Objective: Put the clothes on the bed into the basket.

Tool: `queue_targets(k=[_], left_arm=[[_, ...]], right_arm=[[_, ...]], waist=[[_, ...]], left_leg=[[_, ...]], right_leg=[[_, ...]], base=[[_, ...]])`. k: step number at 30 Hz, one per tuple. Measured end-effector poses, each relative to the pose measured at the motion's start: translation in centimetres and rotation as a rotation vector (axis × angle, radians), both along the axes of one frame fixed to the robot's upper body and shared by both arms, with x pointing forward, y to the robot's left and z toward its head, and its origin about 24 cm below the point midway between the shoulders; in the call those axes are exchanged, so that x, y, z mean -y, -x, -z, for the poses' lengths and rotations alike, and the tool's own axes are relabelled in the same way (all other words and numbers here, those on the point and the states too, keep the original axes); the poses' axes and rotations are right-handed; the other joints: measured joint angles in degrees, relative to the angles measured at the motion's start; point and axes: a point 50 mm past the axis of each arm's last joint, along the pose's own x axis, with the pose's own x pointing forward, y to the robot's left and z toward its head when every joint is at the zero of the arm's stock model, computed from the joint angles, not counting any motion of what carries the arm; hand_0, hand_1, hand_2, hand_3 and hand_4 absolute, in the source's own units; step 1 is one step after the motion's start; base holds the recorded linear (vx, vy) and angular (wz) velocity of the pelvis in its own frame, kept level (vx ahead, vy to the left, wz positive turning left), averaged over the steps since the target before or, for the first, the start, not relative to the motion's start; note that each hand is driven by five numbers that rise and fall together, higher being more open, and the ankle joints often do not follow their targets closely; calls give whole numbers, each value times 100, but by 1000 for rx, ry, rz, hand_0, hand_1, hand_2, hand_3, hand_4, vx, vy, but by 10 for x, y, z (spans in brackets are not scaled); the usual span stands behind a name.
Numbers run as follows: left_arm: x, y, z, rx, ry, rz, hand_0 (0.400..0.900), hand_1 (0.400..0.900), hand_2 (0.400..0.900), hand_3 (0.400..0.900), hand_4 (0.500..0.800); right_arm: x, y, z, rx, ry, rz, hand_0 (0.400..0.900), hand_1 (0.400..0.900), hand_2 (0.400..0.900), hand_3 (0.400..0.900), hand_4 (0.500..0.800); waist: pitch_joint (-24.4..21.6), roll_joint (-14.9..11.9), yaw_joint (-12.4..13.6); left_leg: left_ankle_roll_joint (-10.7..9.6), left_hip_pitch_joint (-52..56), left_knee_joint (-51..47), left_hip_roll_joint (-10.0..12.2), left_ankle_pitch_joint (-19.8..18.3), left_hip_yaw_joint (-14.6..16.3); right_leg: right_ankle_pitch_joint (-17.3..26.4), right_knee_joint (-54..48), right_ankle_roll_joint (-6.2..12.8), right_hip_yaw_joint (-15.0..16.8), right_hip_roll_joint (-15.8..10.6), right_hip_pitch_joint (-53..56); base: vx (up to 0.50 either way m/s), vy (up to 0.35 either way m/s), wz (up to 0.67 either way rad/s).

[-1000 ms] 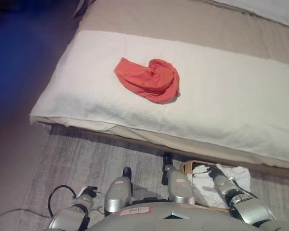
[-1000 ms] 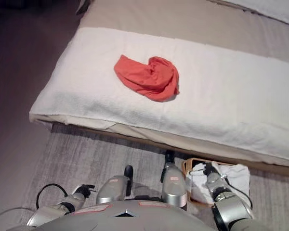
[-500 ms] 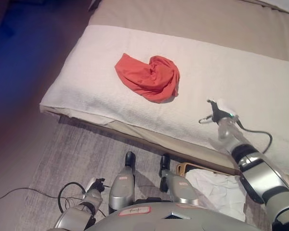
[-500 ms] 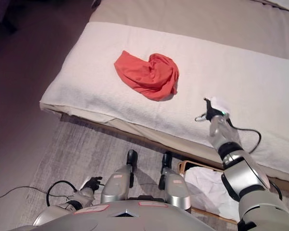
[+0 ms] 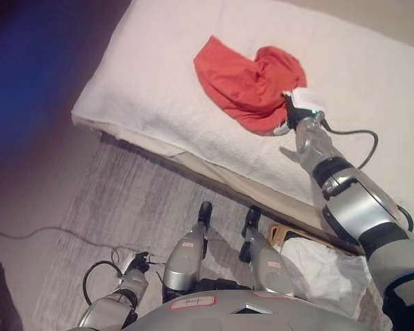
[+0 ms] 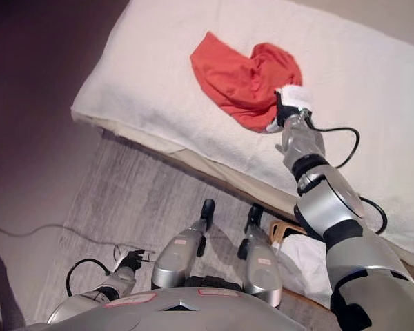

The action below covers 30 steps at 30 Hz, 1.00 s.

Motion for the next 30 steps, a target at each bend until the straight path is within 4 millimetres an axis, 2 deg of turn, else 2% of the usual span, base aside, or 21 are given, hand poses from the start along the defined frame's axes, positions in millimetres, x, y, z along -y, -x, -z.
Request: queue_targets(k=[1, 5, 8, 12, 17, 20, 23, 30], left_arm=[[0, -2, 0, 7, 2, -5, 900, 900, 900, 900, 800], [0, -12, -3, 31, 5, -16, 900, 900, 900, 900, 800], [2, -25, -6, 63, 8, -14, 900, 900, 900, 900, 800], [1, -36, -10, 95, -3, -10, 900, 900, 900, 900, 800], [-1, -40, -11, 108, 1, -35, 900, 900, 900, 900, 800], [-1, -42, -12, 115, 6, -45, 900, 900, 900, 900, 800], [-1, -43, -12, 120, 10, -55, 900, 900, 900, 900, 800], [0, -49, -14, 143, 21, -62, 900, 900, 900, 900, 800]], right_arm=[[-3, -3, -7, 18, 5, -8, 900, 900, 900, 900, 800], [-11, -14, -36, 86, 10, -27, 900, 900, 900, 900, 800], [-9, -19, -50, 113, 16, -10, 900, 900, 900, 900, 800], [-6, -22, -62, 135, 17, 12, 900, 900, 900, 900, 800], [3, -23, -73, 147, 49, 41, 900, 900, 900, 900, 800], [14, -24, -87, 169, 65, 65, 900, 900, 900, 900, 800], [29, -22, -91, 161, 80, 100, 900, 900, 900, 900, 800], [30, -23, -102, 169, 90, 101, 900, 900, 900, 900, 800]], waist=[[72, -25, 90], [281, -165, 140], [387, -245, 260], [477, -259, 319], [664, -167, 439], [841, -87, 516], [971, -15, 596], [1006, 4, 581]], left_leg=[[-5, -32, 17, 6, 3, -48], [-8, -158, 88, -1, 3, -203], [-12, -195, 88, -29, 5, -271], [-58, -369, 105, -94, 46, -419], [-111, -659, 133, -139, 143, -581], [-124, -858, 137, -150, 219, -662], [-139, -933, 137, -158, 258, -718], [-157, -1083, 136, -163, 306, -746]], right_leg=[[11, 0, -15, -39, 5, 0], [11, -2, -15, -137, 4, 1], [9, -18, -13, -161, -16, -3], [7, -74, -11, -302, -65, -71], [7, -35, -10, -430, -101, -291], [8, 20, -10, -486, -109, -471], [11, 53, -7, -545, -122, -534], [10, 125, -6, -577, -138, -715]], base=[[-7, 16, 24], [-7, 17, 22], [-9, 20, 21], [-2, 25, 19], [-24, 17, 20], [1, 9, 9], [-4, 4, 2], [0, 0, 0]])
